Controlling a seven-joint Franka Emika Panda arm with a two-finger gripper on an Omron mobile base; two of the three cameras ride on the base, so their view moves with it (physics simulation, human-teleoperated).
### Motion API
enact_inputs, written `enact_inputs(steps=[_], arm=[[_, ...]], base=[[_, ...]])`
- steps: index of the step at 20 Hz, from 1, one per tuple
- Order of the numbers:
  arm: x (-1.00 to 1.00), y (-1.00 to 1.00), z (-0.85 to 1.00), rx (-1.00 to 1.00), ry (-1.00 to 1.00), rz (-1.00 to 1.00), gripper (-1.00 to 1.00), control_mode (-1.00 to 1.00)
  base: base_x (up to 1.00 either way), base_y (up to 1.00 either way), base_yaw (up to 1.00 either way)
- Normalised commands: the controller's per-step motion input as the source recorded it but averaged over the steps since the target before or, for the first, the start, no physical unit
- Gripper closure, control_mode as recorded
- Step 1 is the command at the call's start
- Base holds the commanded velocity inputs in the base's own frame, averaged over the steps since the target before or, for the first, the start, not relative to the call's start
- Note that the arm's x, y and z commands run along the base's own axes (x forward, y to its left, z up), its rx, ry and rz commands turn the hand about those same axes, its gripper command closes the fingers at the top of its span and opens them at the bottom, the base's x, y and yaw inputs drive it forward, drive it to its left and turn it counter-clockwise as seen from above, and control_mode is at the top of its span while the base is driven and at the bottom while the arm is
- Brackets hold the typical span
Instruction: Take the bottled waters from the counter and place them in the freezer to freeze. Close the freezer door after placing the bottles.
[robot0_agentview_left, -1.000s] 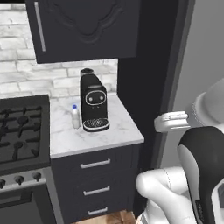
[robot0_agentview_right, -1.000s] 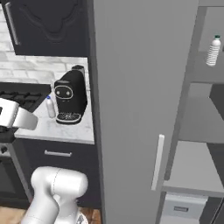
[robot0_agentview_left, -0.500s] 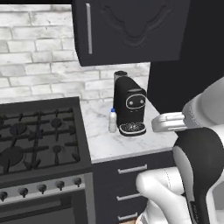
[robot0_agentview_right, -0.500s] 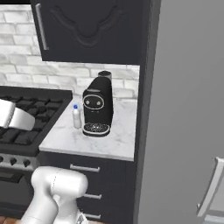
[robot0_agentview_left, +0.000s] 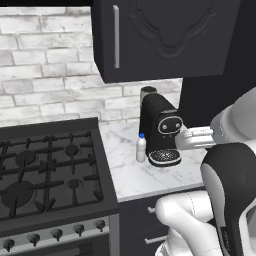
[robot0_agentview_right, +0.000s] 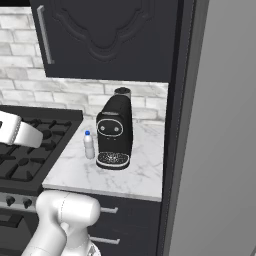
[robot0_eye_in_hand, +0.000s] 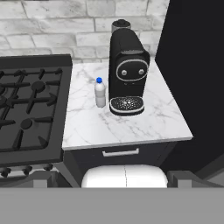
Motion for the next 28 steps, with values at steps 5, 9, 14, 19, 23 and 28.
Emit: enact_inputs(steps=[5,9,14,19,23,28], arm=[[0.00,0.00,0.00,0.00,0.00,0.00,-1.00,1.00],[0.00,0.00,0.00,0.00,0.00,0.00,-1.00,1.00],[0.00,0.00,0.00,0.00,0.00,0.00,-1.00,1.00],[0.00,0.00,0.00,0.00,0.00,0.00,-1.00,1.00],[0.00,0.00,0.00,0.00,0.00,0.00,-1.00,1.00],[0.00,0.00,0.00,0.00,0.00,0.00,-1.00,1.00]], base=[[0.00,0.44,0.00],[0.00,0.51,0.00],[-0.37,0.17,0.00],[-0.08,0.00,0.00],[-0.14,0.00,0.00],[-0.40,0.00,0.00]])
